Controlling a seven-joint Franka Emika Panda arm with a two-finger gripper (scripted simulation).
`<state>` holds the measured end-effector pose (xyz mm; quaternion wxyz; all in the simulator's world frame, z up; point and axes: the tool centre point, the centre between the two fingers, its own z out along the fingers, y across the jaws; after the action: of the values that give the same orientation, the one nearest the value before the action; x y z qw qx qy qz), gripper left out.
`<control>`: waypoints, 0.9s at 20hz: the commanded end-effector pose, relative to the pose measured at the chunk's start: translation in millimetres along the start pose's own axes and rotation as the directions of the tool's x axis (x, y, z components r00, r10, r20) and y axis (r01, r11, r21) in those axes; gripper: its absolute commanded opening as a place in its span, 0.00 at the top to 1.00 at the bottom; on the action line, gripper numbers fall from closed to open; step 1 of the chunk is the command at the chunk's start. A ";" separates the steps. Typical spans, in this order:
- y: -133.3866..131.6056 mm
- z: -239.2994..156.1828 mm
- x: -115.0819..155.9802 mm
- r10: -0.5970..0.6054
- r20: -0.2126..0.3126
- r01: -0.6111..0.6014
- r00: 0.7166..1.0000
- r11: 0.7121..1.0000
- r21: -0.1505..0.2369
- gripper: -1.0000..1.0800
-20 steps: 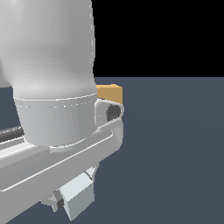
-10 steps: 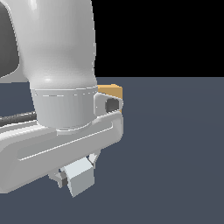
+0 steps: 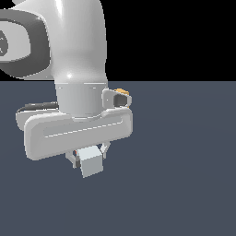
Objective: Insert the peg into the horizontal hole in a box.
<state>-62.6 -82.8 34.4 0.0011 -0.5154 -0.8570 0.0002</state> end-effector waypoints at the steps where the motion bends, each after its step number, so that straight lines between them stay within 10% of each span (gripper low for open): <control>1: 8.9 -3.3 10.3 0.049 0.001 -0.049 0.999 0.999 -0.002 1.00; 18: 61.1 -15.1 55.5 0.287 0.001 -0.287 0.958 0.958 -0.002 1.00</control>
<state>-37.3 -8.0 47.8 0.0009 -0.6286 -0.7777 0.0005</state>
